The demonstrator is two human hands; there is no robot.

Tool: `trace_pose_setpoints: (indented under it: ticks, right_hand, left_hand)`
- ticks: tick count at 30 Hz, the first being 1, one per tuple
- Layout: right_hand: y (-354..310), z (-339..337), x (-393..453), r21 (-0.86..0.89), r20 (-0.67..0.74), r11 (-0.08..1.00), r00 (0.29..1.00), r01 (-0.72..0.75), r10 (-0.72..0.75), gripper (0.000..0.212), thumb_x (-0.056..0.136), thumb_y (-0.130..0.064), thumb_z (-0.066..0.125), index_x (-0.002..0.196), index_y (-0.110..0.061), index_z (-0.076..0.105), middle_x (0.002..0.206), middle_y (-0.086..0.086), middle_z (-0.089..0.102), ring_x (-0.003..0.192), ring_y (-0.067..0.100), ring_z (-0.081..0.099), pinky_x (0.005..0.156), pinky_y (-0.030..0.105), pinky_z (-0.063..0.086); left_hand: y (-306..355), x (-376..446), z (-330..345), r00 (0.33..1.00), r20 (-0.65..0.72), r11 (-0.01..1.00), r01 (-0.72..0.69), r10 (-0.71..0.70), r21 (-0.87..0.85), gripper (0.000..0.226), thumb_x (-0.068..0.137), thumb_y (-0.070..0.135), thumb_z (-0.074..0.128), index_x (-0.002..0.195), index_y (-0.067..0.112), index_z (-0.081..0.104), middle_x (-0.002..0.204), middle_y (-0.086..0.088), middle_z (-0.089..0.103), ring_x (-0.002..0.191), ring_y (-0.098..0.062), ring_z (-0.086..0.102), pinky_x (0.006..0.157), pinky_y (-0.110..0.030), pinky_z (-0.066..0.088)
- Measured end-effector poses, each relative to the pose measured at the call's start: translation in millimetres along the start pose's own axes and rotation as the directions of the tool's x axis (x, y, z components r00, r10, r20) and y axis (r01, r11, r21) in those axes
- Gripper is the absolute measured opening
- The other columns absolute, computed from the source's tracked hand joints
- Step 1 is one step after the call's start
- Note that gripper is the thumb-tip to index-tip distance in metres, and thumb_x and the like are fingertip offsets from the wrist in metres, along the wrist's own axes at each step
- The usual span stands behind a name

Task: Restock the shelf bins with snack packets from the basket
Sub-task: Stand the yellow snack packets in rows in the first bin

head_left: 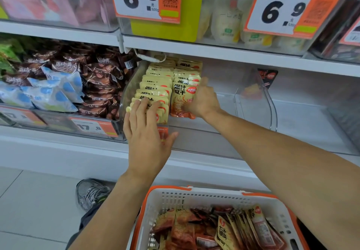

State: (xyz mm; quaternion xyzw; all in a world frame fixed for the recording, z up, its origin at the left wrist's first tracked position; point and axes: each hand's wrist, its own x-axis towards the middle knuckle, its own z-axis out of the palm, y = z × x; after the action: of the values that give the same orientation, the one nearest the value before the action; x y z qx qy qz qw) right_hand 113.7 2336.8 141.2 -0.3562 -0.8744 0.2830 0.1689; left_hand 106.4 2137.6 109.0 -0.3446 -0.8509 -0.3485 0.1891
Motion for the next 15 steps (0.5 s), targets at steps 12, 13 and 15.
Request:
trace_pose_setpoints:
  ticks: [12, 13, 15]
  right_hand:
    - [9.9, 6.1, 0.9, -0.026, 0.074, 0.999, 0.997, -0.027, 0.029, 0.083, 0.064, -0.028, 0.090, 0.131, -0.008, 0.045, 0.121, 0.010, 0.060, 0.113, 0.030, 0.060, 0.085, 0.032, 0.050]
    - [10.1, 7.1, 1.0, -0.031, 0.096, 0.999, 0.995, -0.032, 0.035, 0.082, 0.066, -0.027, 0.089, 0.132, -0.007, 0.044, 0.122, 0.011, 0.059, 0.114, 0.030, 0.059, 0.086, 0.033, 0.050]
    - [11.1, 7.4, 0.7, -0.048, 0.150, 0.998, 0.988, -0.036, 0.043, 0.083, 0.069, -0.028, 0.087, 0.135, -0.006, 0.042, 0.125, 0.011, 0.058, 0.117, 0.029, 0.058, 0.088, 0.032, 0.048]
  left_hand:
    - [1.7, -1.1, 0.7, 1.000, -0.021, 1.000, -0.004, 0.004, 0.007, 0.084, 0.071, 0.036, 0.086, 0.140, 0.013, 0.044, 0.152, -0.012, 0.038, 0.147, -0.027, 0.021, 0.119, -0.051, 0.017]
    - [1.6, -1.4, 1.0, 1.000, -0.021, 1.000, -0.006, 0.006, 0.008, 0.084, 0.071, 0.036, 0.086, 0.140, 0.012, 0.045, 0.151, -0.012, 0.039, 0.147, -0.027, 0.021, 0.119, -0.052, 0.018]
    - [1.1, -1.8, 1.6, 1.000, -0.023, 1.000, -0.010, 0.010, 0.009, 0.084, 0.071, 0.036, 0.086, 0.140, 0.012, 0.045, 0.151, -0.012, 0.039, 0.147, -0.027, 0.021, 0.119, -0.053, 0.019]
